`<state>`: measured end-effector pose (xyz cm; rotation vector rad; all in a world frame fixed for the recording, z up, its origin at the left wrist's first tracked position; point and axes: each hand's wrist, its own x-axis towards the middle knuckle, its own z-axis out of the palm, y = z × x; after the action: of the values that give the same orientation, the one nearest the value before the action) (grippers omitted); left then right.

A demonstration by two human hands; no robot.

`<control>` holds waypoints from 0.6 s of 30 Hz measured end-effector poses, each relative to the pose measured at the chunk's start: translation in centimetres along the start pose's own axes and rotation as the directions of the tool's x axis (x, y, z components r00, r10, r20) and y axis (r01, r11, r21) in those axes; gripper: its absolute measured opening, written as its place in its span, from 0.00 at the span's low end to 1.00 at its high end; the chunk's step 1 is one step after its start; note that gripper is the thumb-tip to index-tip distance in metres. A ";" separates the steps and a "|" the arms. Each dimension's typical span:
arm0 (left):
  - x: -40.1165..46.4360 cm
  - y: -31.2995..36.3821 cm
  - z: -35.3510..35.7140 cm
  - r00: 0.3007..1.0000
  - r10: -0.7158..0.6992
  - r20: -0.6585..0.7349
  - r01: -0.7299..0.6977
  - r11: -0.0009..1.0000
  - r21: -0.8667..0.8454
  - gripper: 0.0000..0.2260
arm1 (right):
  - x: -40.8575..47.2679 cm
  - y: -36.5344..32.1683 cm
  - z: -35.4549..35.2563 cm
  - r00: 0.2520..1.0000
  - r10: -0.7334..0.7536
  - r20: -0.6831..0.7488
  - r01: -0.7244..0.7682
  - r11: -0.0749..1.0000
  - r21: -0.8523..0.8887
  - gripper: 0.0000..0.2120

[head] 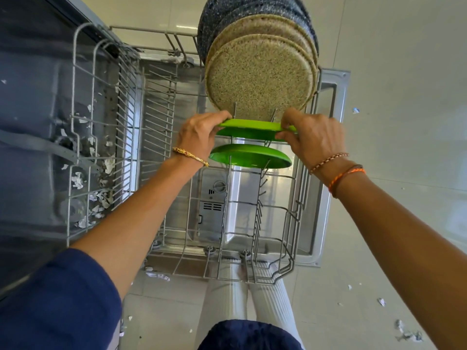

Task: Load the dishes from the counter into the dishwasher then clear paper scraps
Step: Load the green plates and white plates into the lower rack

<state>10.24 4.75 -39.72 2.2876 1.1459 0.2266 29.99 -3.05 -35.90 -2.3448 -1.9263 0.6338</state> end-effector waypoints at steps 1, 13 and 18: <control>-0.2 -0.3 0.4 0.999 -0.018 0.046 0.018 1.000 -0.006 0.13 | 0.2 0.1 0.5 0.999 0.011 0.038 -0.011 1.000 -0.001 0.13; -0.4 -0.8 3.4 0.947 -0.278 0.161 0.286 0.958 -0.028 0.16 | 0.6 1.4 5.5 0.996 0.073 0.049 -0.083 0.965 0.248 0.15; -1.8 0.2 3.4 0.962 -0.191 -0.198 0.162 0.975 -0.152 0.15 | -1.8 1.4 5.4 0.953 0.158 -0.259 -0.048 0.921 0.386 0.10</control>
<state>10.55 1.87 -42.21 2.0660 1.3903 0.4721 29.19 -6.31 -40.73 -2.1625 -1.4209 0.5708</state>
